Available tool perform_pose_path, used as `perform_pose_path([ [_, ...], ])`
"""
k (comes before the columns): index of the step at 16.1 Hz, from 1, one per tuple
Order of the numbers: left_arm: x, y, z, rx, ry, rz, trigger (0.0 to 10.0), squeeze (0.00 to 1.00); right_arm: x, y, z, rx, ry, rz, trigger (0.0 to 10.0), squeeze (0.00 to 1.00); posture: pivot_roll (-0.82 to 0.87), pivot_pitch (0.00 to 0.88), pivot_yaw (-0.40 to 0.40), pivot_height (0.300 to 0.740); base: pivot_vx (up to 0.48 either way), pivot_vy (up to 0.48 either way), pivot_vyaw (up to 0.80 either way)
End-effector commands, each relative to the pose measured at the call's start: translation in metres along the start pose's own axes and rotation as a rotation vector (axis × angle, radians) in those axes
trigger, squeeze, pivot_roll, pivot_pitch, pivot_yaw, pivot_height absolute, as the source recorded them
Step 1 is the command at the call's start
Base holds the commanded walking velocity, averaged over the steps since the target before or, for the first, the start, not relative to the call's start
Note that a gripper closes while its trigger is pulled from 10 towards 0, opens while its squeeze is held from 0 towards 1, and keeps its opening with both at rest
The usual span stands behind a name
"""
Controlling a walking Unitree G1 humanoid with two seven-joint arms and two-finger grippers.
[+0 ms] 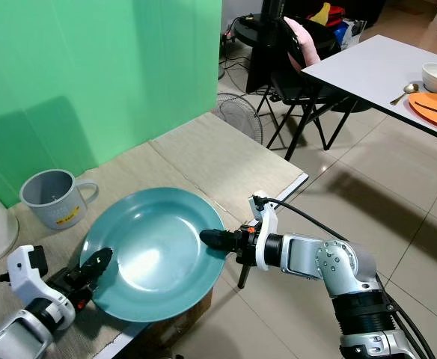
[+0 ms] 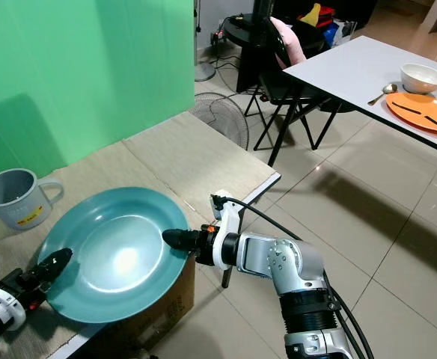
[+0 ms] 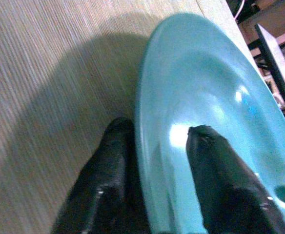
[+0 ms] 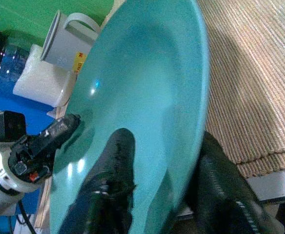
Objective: Setting the table
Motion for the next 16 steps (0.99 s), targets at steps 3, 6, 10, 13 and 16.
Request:
perform_pose_path([
  [3,-0.006,0.012,0.008,-0.049,-0.034,-0.027,0.0,0.0,0.007,-0.005,-0.001,0.029,0.038,0.001,0.0,0.0,-0.03,0.0,-0.032,0.74,0.0,0.0,0.0],
  [6,-0.002,0.025,0.011,-0.08,-0.024,0.015,0.0,0.0,0.01,-0.004,-0.001,0.029,0.057,0.002,0.0,0.0,-0.03,0.0,-0.031,0.74,0.0,0.0,0.0],
  [10,0.007,0.051,0.016,-0.127,0.004,0.128,0.0,0.0,0.014,-0.004,-0.001,0.031,0.092,-0.01,0.0,0.0,-0.02,0.0,-0.029,0.74,0.0,0.0,0.0],
  [13,0.026,0.075,0.025,-0.165,0.08,0.232,0.0,0.0,0.022,-0.007,-0.008,0.04,0.15,-0.026,0.0,0.0,-0.03,0.0,-0.019,0.74,0.0,0.0,0.0],
  [16,0.039,0.092,0.031,-0.175,0.135,0.316,0.0,0.0,0.03,-0.012,-0.019,0.046,0.209,-0.066,0.0,0.0,-0.02,0.0,-0.017,0.74,0.0,0.0,0.0],
])
Point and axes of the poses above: a point about 5 cm out from each wrist's last joint towards the gripper, its own z axis pointing out of the wrist towards the gripper, its own x axis along the axis of the wrist's last joint, y = z × x, the point moved 3 cm from there along z, pointing out of the wrist towards the gripper, and after that the axes turned 7 degrees about z, right-handed, at the moved point
